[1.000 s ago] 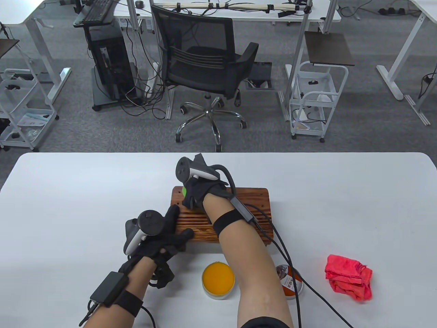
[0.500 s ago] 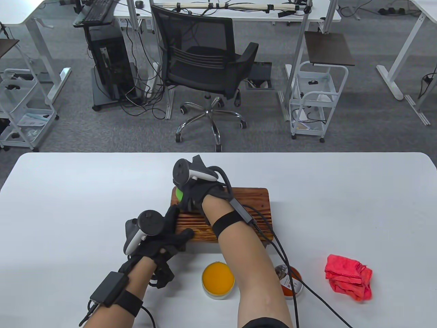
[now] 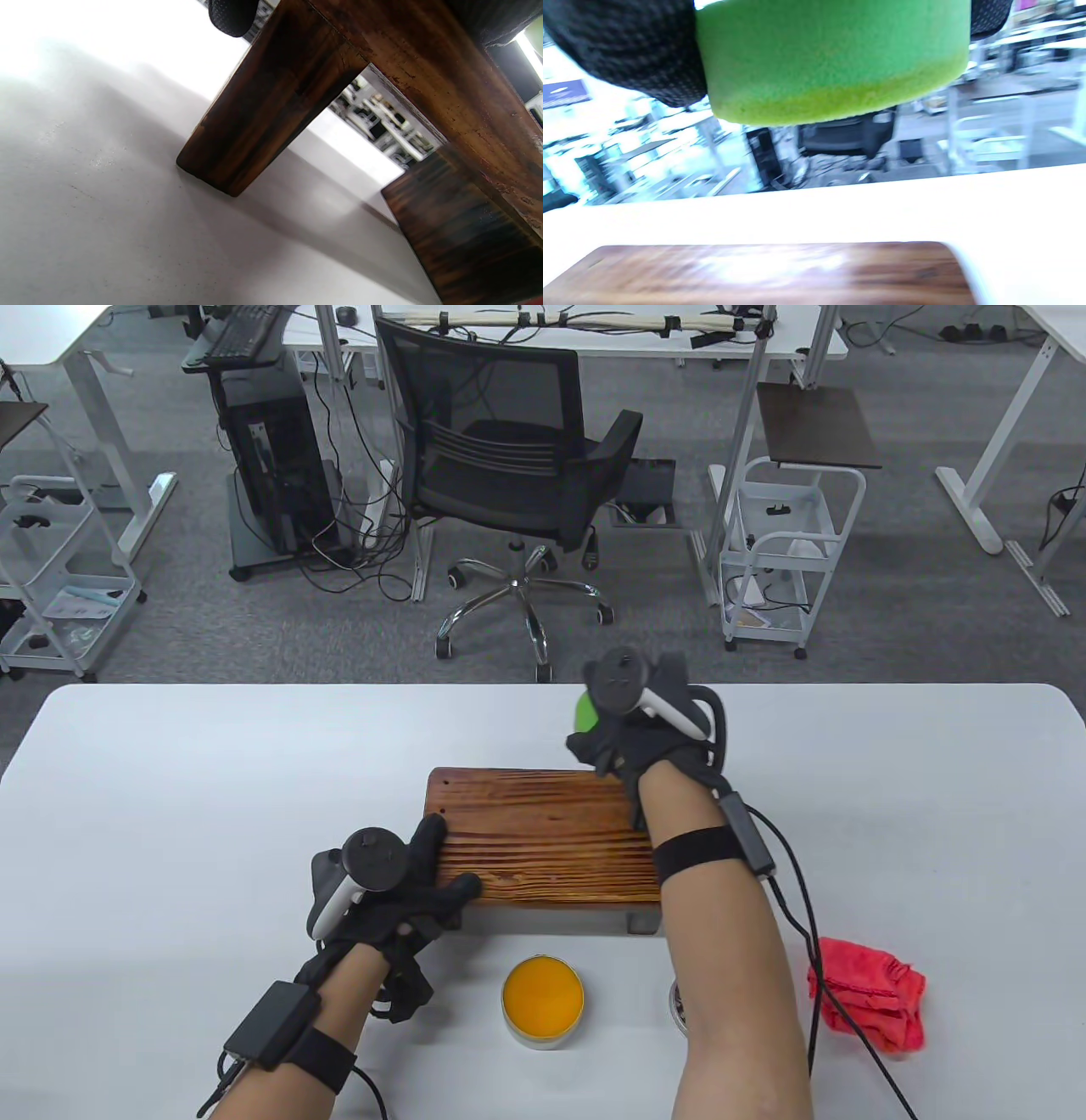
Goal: Dip and apply wood wax on stool
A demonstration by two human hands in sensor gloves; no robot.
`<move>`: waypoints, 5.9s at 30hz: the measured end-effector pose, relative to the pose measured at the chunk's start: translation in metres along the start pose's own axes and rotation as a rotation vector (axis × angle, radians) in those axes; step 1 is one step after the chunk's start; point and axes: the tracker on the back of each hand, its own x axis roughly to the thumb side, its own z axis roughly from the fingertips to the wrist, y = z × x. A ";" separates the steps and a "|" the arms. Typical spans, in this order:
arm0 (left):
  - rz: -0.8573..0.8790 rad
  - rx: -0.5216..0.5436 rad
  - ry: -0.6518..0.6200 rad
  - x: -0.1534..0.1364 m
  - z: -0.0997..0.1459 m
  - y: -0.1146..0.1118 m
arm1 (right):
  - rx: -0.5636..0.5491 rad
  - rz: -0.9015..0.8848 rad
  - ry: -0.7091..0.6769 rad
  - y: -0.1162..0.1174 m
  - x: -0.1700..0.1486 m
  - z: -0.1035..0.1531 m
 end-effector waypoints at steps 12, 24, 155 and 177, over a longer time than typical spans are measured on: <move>-0.003 0.002 0.000 0.000 0.000 0.000 | -0.001 -0.071 0.379 0.053 -0.151 0.024; -0.009 0.006 0.000 -0.001 0.000 0.000 | 0.158 -0.004 0.427 0.130 -0.158 0.011; -0.053 -0.001 -0.316 0.027 0.113 -0.035 | 0.591 0.133 0.034 0.201 -0.086 0.174; -0.096 -0.029 -0.294 0.031 0.107 -0.042 | 0.570 0.165 0.059 0.202 -0.084 0.179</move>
